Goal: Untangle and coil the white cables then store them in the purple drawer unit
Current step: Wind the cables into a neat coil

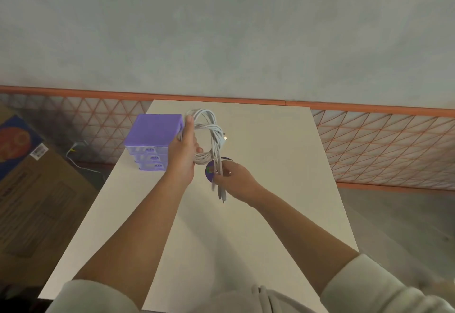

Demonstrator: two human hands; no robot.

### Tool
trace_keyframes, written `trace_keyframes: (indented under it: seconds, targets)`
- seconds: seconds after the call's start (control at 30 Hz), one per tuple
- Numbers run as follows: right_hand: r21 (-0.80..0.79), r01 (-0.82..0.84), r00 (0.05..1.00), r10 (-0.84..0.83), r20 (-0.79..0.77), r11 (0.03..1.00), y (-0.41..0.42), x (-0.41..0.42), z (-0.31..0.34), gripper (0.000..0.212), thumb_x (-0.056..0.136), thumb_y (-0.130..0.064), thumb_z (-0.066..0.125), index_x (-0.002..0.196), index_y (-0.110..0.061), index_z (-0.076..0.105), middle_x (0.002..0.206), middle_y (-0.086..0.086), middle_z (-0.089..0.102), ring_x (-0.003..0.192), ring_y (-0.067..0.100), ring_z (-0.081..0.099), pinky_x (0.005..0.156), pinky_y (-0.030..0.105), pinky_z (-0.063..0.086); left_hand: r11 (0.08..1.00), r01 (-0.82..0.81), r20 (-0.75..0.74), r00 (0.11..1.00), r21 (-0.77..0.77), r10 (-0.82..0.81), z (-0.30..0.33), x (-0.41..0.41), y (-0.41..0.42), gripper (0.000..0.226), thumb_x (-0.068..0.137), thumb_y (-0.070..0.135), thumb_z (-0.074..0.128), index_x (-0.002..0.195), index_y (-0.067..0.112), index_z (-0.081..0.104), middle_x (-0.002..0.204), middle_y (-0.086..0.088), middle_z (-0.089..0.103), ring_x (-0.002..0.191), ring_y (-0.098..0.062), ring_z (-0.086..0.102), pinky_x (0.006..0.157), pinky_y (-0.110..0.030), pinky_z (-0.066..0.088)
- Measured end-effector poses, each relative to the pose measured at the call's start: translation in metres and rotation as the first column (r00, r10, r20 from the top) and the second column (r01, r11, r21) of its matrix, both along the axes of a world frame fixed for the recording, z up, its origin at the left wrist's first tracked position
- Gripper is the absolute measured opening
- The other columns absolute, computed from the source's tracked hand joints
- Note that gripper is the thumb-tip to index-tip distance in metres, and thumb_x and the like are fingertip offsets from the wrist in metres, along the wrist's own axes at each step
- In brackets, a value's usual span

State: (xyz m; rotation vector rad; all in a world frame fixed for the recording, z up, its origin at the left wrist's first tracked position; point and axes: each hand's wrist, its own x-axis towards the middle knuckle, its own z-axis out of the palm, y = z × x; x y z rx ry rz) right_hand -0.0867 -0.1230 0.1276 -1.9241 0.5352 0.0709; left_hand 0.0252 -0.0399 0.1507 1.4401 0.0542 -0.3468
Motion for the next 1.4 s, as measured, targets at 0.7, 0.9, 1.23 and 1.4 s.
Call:
trace_keyframes:
  seconds: [0.7,0.9,1.23,1.4]
  targets:
    - [0.301,0.175,0.985,-0.166,-0.057,0.937,-0.018,0.008,0.004,0.035,0.095,-0.041,0.059,0.082,-0.009,0.059,0.072,0.007,0.059,0.059,0.021,0.060,0.066,0.037,0.060,0.861,0.380,-0.191,0.868,-0.339,-0.459,-0.001,0.004,0.007,0.039,0.092,0.050,0.051,0.079,0.014,0.052,0.057,0.004,0.031,0.051,-0.010,0.031,0.074,-0.031,0.055]
    - [0.471,0.136,0.988,-0.156,0.005,0.872,-0.008,0.008,0.011,0.032,0.101,-0.036,0.048,0.085,-0.009,0.048,0.055,0.004,0.045,0.039,0.016,0.051,0.064,0.041,0.059,0.996,0.070,-0.158,0.984,-0.048,-0.077,0.001,-0.005,0.000,0.053,0.078,0.064,0.066,0.059,0.022,0.040,0.048,0.007,0.026,0.038,-0.009,0.032,0.063,-0.029,0.040]
    - [0.203,-0.038,0.994,0.016,0.106,0.978,0.007,-0.001,0.013,0.027,0.101,-0.030,0.047,0.085,-0.009,0.050,0.063,0.002,0.062,0.053,0.018,0.059,0.056,0.020,0.047,0.969,-0.211,-0.047,0.975,0.131,0.219,0.004,0.012,0.001,0.057,0.069,0.066,0.073,0.062,0.015,0.048,0.060,-0.002,0.048,0.052,-0.016,0.051,0.063,-0.032,0.045]
    - [0.077,-0.052,0.998,0.048,0.044,0.996,0.002,-0.004,0.005,0.024,0.097,-0.026,0.054,0.087,-0.005,0.047,0.072,0.004,0.071,0.060,0.015,0.060,0.062,0.022,0.048,0.973,-0.193,-0.046,0.979,0.123,0.200,0.008,0.015,0.002,0.055,0.069,0.065,0.074,0.062,0.017,0.046,0.059,-0.001,0.045,0.051,-0.015,0.047,0.063,-0.031,0.040]
